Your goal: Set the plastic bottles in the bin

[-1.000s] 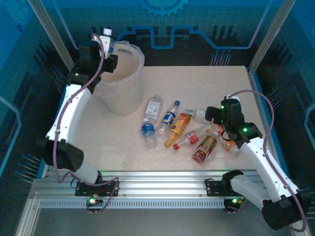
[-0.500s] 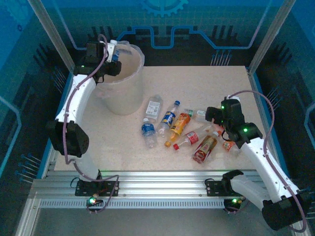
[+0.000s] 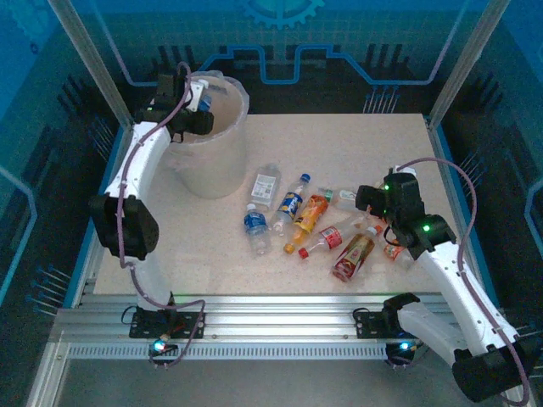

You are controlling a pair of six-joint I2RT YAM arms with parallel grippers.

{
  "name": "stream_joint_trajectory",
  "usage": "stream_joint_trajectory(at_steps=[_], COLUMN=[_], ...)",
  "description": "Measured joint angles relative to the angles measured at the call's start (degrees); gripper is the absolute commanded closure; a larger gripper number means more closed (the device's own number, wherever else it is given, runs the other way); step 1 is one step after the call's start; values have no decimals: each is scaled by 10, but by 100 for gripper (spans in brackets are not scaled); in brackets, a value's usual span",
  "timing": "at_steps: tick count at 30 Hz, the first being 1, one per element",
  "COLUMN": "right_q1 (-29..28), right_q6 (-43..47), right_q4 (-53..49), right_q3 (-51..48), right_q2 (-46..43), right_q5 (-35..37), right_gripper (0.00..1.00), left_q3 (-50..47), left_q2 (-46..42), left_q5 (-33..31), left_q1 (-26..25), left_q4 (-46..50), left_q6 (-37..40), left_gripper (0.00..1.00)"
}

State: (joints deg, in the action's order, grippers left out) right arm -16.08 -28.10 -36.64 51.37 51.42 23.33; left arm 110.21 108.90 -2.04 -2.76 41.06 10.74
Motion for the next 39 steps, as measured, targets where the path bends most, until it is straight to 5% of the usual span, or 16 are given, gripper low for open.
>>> stream_joint_trajectory(at_steps=[10,21,32,39], right_q1=[0,0,6,13], right_q6=[0,-12,-15,-22], right_q4=[-5,-20,-52,-81], right_q3=[0,0,0,0], right_q2=[9,17,17,18], right_q5=[-4,-11,2,0], right_gripper=[0,0,0,0], left_q3=[8,17,17,-59], left_q2=[44,52,41,-79], left_q5=[0,0,0,0], left_q1=[2,5,5,5], left_q4=[7,7,-2,-57], left_q6=[6,12,1,-25], left_gripper=[32,1,1,1])
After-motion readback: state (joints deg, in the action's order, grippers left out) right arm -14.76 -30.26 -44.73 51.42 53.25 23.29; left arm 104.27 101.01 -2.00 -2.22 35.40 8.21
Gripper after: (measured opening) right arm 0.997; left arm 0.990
